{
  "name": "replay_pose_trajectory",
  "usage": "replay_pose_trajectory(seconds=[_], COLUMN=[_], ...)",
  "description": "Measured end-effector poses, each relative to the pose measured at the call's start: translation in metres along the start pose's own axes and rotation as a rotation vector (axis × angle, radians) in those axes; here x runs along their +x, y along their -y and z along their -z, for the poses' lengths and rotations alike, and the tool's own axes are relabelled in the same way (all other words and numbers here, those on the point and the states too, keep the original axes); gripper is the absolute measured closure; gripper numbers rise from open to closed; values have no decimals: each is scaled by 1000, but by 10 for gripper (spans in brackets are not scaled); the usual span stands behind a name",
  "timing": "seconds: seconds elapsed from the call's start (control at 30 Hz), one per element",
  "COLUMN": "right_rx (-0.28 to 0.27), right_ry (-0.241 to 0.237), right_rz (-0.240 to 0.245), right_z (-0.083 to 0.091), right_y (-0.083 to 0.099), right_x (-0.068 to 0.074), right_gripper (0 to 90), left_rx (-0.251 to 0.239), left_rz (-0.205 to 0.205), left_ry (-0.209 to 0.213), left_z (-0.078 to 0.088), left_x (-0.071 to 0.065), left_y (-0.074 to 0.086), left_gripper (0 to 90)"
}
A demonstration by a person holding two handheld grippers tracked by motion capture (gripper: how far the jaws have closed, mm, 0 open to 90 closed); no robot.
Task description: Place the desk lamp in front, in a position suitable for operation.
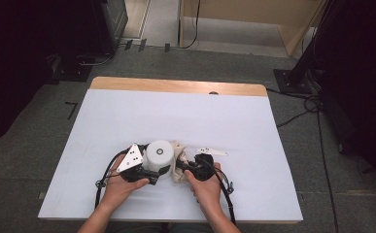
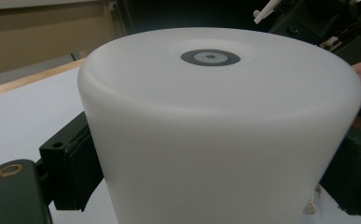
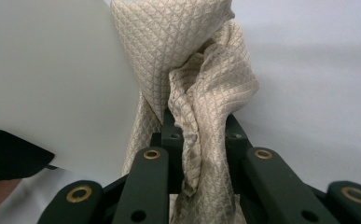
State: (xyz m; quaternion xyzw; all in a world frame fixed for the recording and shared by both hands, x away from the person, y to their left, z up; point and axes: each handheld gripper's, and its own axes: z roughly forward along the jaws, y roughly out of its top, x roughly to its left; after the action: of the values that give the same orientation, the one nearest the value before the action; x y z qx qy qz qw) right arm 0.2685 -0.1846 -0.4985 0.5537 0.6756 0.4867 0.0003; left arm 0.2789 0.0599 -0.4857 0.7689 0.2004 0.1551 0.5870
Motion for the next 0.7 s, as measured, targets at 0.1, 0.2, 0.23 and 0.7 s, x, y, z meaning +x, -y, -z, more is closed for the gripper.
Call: replay_pose_trajectory(seconds=[0.1, 0.2, 0.23, 0.7], right_rx=[-11, -53, -69, -118], right_ry=[2, -17, -25, -49], right_rz=[5, 25, 31, 65], right_z=[3, 12, 17, 32], right_y=[-2, -9, -12, -21], right_x=[4, 11, 15, 27], right_gripper=[775, 775, 775, 775], left_rx=[-1, -2, -1, -2], left_rz=[1, 1, 1, 5], left_ry=[1, 0, -1, -3], left_z=[0, 0, 0, 0], left_x=[0, 0, 0, 0], left_y=[0, 0, 0, 0], left_gripper=[87, 87, 87, 87])
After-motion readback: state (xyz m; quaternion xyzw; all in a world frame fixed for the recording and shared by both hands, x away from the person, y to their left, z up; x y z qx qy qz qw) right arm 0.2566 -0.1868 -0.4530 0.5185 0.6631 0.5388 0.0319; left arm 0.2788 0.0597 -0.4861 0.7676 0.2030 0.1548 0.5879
